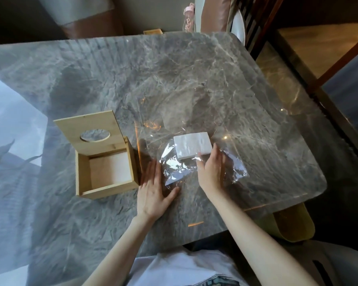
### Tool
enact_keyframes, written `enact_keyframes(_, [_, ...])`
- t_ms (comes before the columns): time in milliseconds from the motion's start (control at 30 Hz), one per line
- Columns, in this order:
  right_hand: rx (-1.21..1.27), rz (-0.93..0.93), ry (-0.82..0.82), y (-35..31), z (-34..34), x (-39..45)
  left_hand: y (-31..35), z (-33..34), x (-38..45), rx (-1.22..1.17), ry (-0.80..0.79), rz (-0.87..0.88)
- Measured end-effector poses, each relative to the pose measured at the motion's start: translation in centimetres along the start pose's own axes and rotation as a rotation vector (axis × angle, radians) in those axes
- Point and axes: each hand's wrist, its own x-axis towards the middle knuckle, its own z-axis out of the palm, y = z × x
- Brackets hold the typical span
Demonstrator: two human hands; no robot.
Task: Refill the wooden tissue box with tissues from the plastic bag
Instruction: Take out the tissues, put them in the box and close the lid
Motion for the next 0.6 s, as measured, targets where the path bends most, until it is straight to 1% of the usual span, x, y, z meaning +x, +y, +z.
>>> enact_keyframes(67, [0.04,0.064,0.035,-0.6,0.3,0.9,-0.1,0.1,0.0,-0.003,0.004,-0.001])
enact_keyframes(167, [0.027,0.127,0.08,-1.5,0.2,2.0,-0.1,0.2,0.0,0.007,-0.003,0.0])
enact_keyframes(233, [0.027,0.21,0.04,-1.3,0.5,3.1,-0.1,0.2,0.0,0.01,-0.007,-0.002])
enact_keyframes(300, [0.108,0.302,-0.019,-0.1,1.4,4.6,-0.1,0.3,0.0,0.009,-0.005,-0.004])
enact_keyframes(400, [0.242,0.392,-0.09,3.7,3.7,7.3,-0.1,0.3,0.0,-0.004,-0.007,-0.007])
enact_keyframes(467, [0.34,0.41,-0.107,2.4,2.2,6.3,-0.1,0.2,-0.1,-0.004,-0.014,-0.006])
enact_keyframes(600, [0.576,0.39,-0.122,-0.7,-0.7,2.8,-0.1,0.0,-0.1,0.008,-0.023,0.001])
